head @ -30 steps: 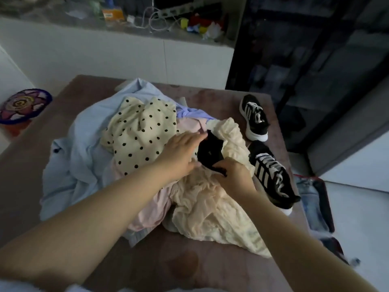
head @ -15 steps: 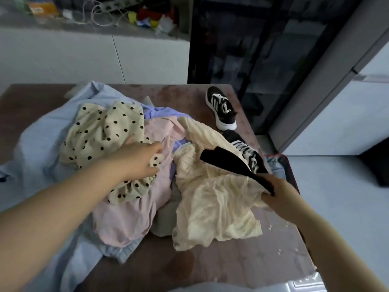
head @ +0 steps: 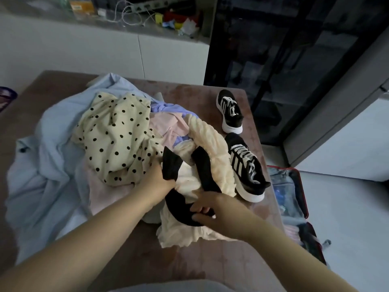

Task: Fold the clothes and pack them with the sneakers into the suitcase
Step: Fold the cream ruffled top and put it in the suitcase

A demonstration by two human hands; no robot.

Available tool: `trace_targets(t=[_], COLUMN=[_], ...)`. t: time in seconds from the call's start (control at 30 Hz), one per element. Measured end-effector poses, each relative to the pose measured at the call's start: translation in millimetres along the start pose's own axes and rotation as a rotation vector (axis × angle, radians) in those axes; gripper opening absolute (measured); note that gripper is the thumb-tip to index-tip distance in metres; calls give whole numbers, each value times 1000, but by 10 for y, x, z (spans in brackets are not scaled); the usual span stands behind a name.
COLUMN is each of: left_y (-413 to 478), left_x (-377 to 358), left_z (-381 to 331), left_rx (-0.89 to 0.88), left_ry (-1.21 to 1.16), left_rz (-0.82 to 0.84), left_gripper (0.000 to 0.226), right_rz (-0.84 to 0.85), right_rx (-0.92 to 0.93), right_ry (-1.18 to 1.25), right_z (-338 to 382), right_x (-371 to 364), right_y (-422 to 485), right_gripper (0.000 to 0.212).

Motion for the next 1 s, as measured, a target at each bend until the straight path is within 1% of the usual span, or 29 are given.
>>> trace_targets(t=[0.03,0.07,0.1,0.13,0.17,0.2,0.23,0.27,0.3,0.33,0.37,0.4,0.43,0.47,0.53,0.57,0.63,0.7,0.73,0.77,0.8,0.83,0.87,0.9,0.93,0.97,1.0], left_y=[-50,-92,-134,-171,-205,-232,-252,-268,-282,-298,-296,-315,-341,-368,-405,-414,-434,-458,-470,-473,-476,-475,-470,-452,-427,-385,-347], left_x=[35,57,67,76,86,103,116,123,117,110,100,86,68,47,-4,-26,-54,-118,-147,-175,-191,-185,-168,-156,-143,-134,-122], left_z=[33,74,118,158,201,236,253,254,265,254,243,214,186,154,142,137,108,98,114,177,244,302,334,337,298,234,109], left_rx=[17,34,68,117,173,229,286,341,395,441,472,505,541,572,613,621,601,544,528,512,472,402,299,178,40,-98,-229], left_ry=[-44,-84,-144,-226,-317,-385,-435,-483,-546,-608,-653,-693,-746,-813,-930,-956,-981,-989,-970,-889,-726,-481,-227,-9,162,271,319], left_rz=[-53,-101,-135,-163,-193,-225,-248,-255,-266,-278,-283,-277,-263,-238,-170,-148,-119,-62,-24,0,26,44,46,27,-11,-59,-92], left_gripper=[62,65,67,66,63,57,51,50,54,57,57,55,54,51,53,55,60,60,62,71,86,99,105,105,100,91,82], right_rz=[-88,-140,-124,-47,69,168,220,228,223,210,184,133,45,-96,-435,-579,-761,-852,-863,-849,-800,-706,-552,-349,-142,-21,-8], right_rx=[-68,-109,-130,-140,-128,-84,-15,62,126,157,151,129,108,126,243,295,362,356,320,258,175,71,-57,-208,-341,-447,-537], right_ry=[21,24,14,6,1,-10,-39,-80,-112,-132,-148,-158,-163,-172,-234,-267,-257,-221,-212,-207,-210,-227,-259,-281,-247,-140,5], right_z=[-84,-164,-220,-257,-256,-243,-221,-212,-201,-205,-218,-238,-247,-264,-274,-283,-295,-356,-409,-485,-576,-677,-793,-867,-928,-941,-926], right_x=[86,160,203,231,225,197,162,124,88,63,50,39,39,53,110,135,167,149,112,53,-19,-90,-168,-230,-306,-354,-381], right_y=[53,107,161,208,239,258,260,249,224,195,176,150,112,69,-39,-113,-263,-410,-477,-534,-581,-617,-637,-663,-713,-769,-804], right_gripper=[24,25,34,45,53,56,53,46,35,24,16,12,11,13,18,19,21,22,22,22,21,22,24,26,26,26,23])
Point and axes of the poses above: each hand's wrist, its own y-axis towards the middle knuckle, its own x-axis out of the back of the hand, z = x × y, the point moved 2 cm from there along y, towards the middle knuckle, and after that the axes turned 3 degrees about -z, right-handed, at the moved point
